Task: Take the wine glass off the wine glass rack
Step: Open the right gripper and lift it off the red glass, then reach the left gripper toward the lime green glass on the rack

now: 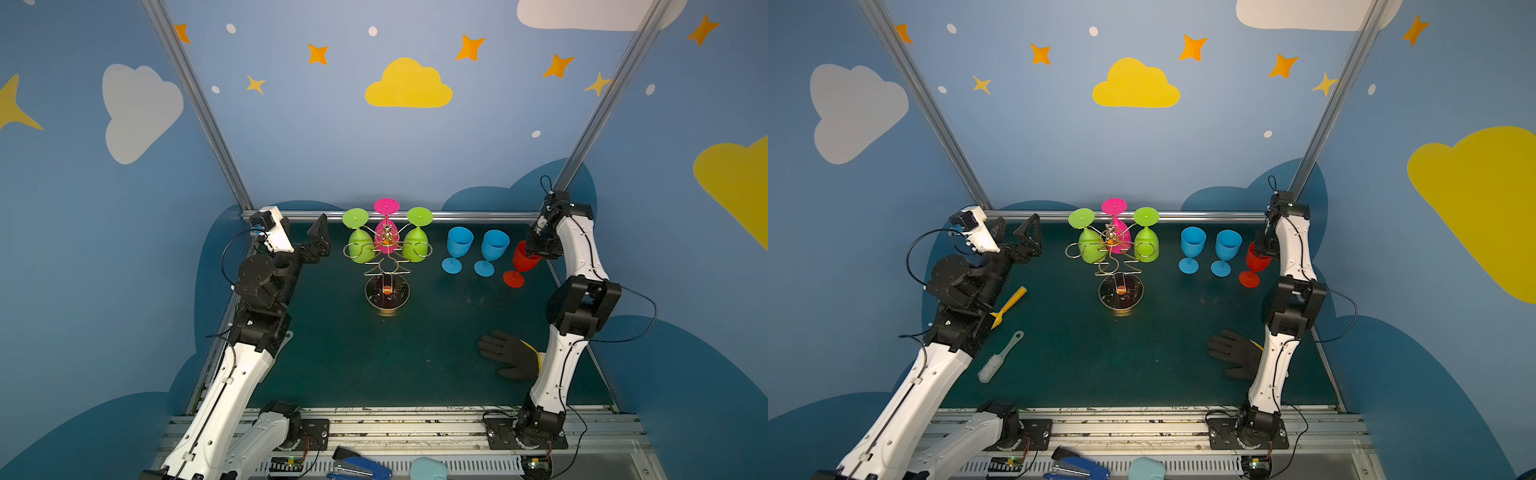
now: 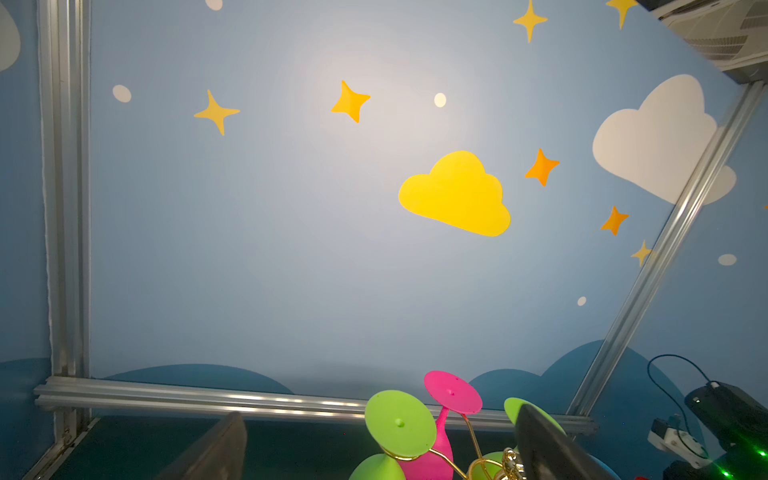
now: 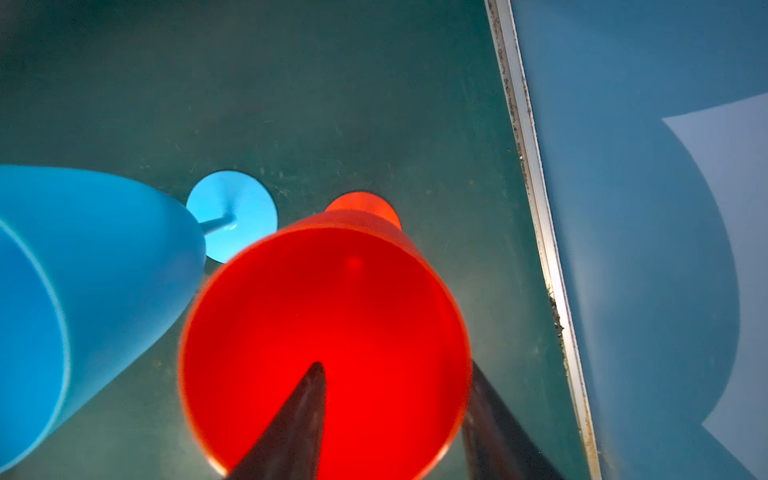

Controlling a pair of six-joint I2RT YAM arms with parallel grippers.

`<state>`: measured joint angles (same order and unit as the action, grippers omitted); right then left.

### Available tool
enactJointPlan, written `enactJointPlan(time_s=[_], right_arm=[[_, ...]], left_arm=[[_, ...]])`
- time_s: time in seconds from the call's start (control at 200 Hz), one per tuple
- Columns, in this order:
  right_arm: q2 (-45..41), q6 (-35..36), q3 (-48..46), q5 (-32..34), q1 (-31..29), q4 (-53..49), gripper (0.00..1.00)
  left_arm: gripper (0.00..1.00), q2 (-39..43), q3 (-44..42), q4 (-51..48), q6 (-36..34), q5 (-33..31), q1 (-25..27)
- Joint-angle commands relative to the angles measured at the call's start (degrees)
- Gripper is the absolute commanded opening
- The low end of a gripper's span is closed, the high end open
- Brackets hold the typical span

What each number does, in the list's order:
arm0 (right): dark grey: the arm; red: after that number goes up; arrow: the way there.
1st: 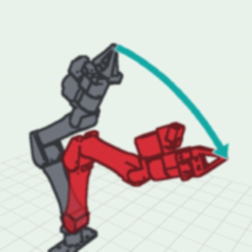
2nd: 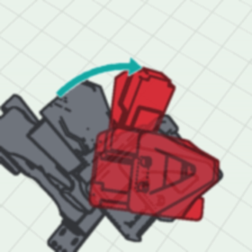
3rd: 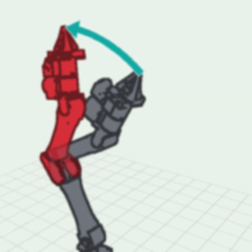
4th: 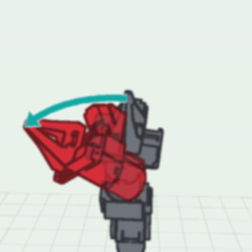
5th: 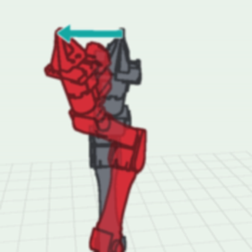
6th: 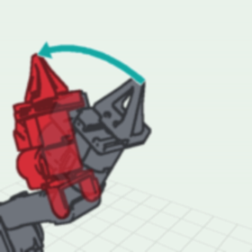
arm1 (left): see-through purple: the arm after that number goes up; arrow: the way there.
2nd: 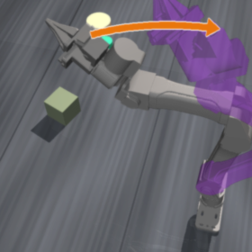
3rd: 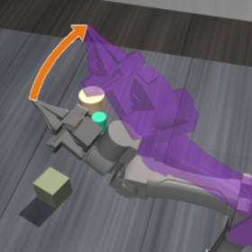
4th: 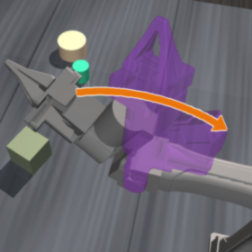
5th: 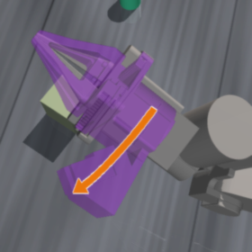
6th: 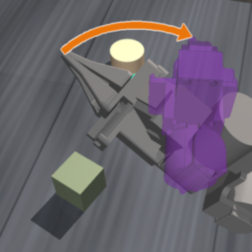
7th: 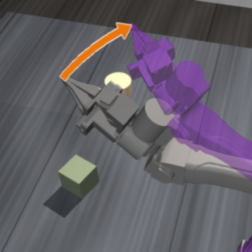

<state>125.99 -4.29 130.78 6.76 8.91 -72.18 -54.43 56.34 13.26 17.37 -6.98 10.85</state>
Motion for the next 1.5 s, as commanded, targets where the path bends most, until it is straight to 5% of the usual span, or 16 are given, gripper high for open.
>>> enactJointPlan(time_s=[0.0, 0.32, 0.521, 0.661, 1.021, 1.497], right_arm=[[-6.02, -1.59, 0.76, -0.77, 0.58, -0.12, 0.58], [-20.96, -7.63, -10.19, -6.53, -1.03, 7.00, 0.67], [-41.41, -6.75, -38.24, -19.88, -4.54, 33.03, 0.70], [-55.34, -12.71, -55.93, -21.62, -7.21, 50.58, 0.75], [-62.30, -13.86, -62.87, -25.84, -13.70, 48.85, 0.75], [-64.47, -12.93, -61.63, -26.72, -15.20, 46.63, 0.75]], left_arm=[[0.99, -1.27, 2.72, -3.72, 1.29, -0.81, -0.64], [0.91, -9.27, 13.69, -19.36, 7.66, 11.67, -4.28], [0.86, -12.93, 15.01, -23.22, 12.91, 24.07, -7.98], [0.81, -15.60, 15.13, -24.07, 15.27, 30.96, -10.51], [0.76, -26.10, 17.53, -16.58, 19.46, 41.77, -10.94], [0.75, -36.38, 25.92, -15.52, 19.45, 43.95, -8.69]])
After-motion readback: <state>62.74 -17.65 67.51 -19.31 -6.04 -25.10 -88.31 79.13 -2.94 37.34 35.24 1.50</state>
